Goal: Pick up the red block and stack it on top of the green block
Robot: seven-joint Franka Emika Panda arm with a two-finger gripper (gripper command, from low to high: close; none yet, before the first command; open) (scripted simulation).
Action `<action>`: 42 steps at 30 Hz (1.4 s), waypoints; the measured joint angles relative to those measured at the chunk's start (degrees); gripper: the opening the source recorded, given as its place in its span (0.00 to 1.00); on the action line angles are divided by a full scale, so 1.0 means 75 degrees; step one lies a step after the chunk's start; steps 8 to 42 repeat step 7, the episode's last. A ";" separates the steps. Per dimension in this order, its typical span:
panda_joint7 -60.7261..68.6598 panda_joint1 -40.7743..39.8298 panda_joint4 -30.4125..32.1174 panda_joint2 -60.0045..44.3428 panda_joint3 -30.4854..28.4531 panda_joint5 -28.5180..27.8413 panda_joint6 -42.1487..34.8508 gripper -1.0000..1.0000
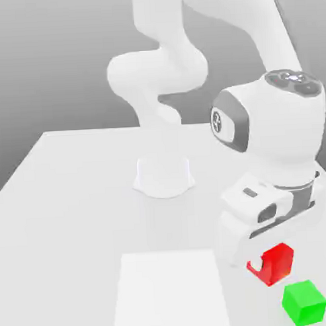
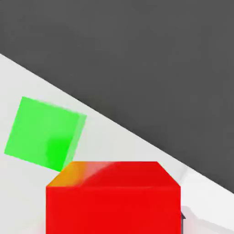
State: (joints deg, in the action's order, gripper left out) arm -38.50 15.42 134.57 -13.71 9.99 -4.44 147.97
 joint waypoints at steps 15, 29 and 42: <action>-0.0272 0.0282 -0.0156 -0.0935 -0.0180 -0.0321 0.0770 1.00; -0.0272 0.0282 -0.0156 -0.0935 -0.0180 -0.0321 0.0770 1.00; -0.0272 0.0282 -0.0156 -0.0935 -0.0180 -0.0321 0.0770 1.00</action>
